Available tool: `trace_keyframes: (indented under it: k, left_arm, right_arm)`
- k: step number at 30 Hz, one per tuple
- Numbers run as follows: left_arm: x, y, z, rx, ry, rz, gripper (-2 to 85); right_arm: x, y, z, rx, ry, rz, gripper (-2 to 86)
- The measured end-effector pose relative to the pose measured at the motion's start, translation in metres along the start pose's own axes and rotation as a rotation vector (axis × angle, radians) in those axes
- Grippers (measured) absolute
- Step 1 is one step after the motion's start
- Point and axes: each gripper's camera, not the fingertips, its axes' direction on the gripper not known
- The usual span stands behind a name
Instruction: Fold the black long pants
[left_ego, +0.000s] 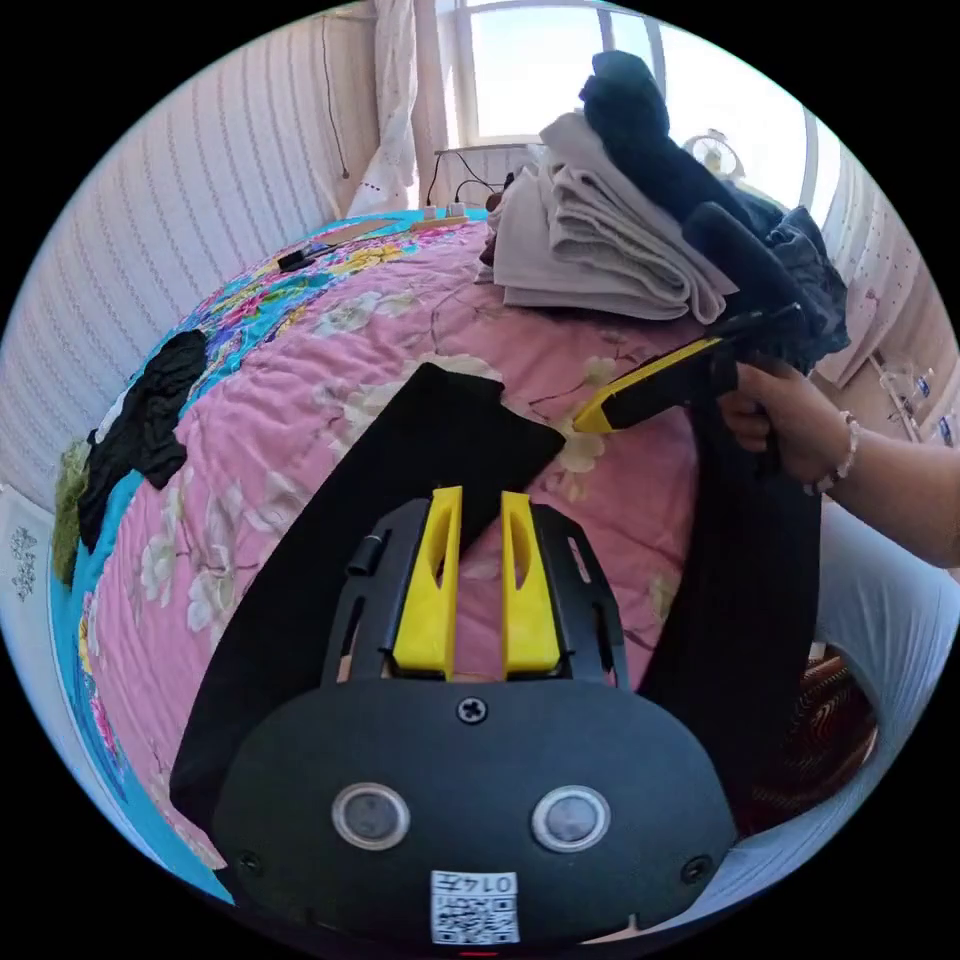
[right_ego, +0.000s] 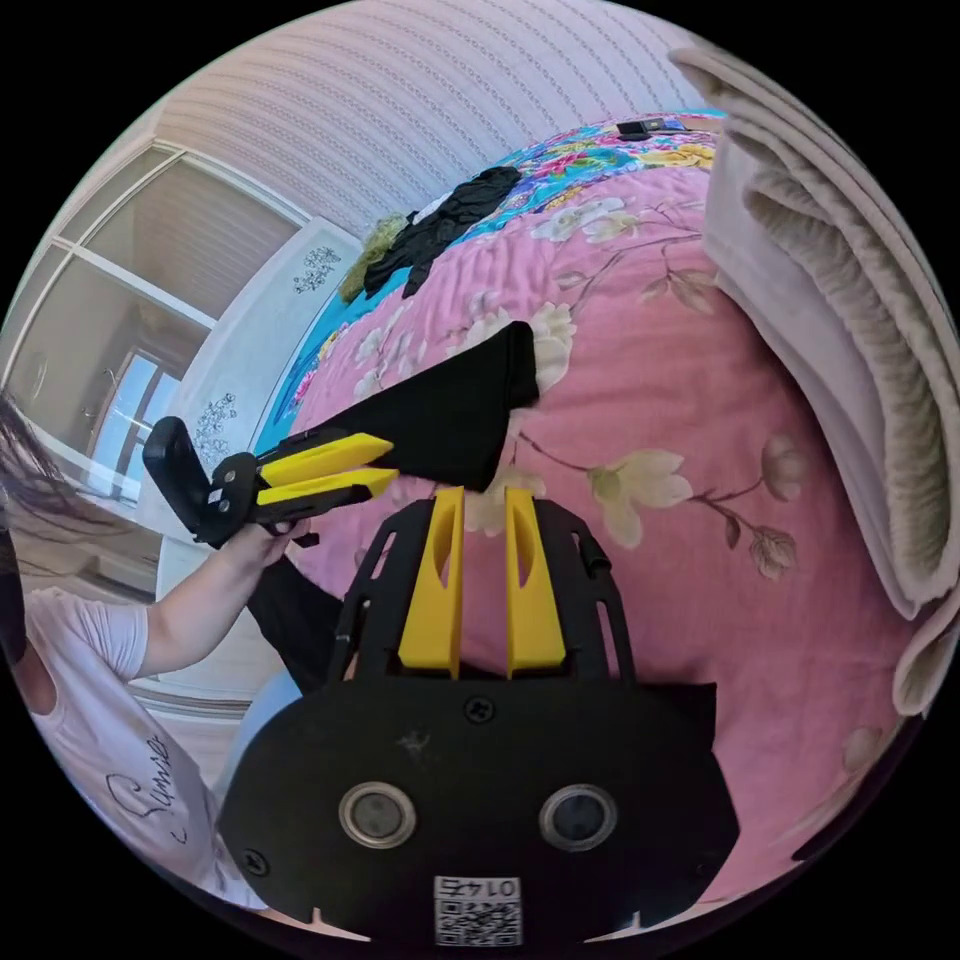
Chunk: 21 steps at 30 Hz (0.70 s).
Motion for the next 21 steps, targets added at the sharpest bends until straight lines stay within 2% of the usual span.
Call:
trace_keyframes:
  k: [1,6,11,15,21]
  left_arm:
    - [0.000,-0.007,0.020,-0.087,0.048,0.023,2.0]
    - [-0.037,-0.009,0.001,-0.080,0.220,-0.168,-0.8]
    - [-0.067,-0.018,-0.065,0.008,0.206,-0.163,-1.0]
    - [-0.104,-0.038,-0.113,0.073,0.215,-0.148,-1.0]
    - [-0.153,-0.083,-0.150,0.138,0.215,-0.165,-1.0]
  right_arm:
    - [0.001,-0.003,0.001,-0.002,0.003,0.011,6.5]
    - [0.007,-0.034,0.008,-0.019,-0.016,0.103,6.5]
    - [0.000,-0.072,0.025,0.001,-0.036,0.148,8.5]
    - [0.002,-0.101,0.049,-0.005,-0.064,0.229,4.3]
    - [-0.009,-0.064,0.017,0.111,-0.227,0.348,1.5]
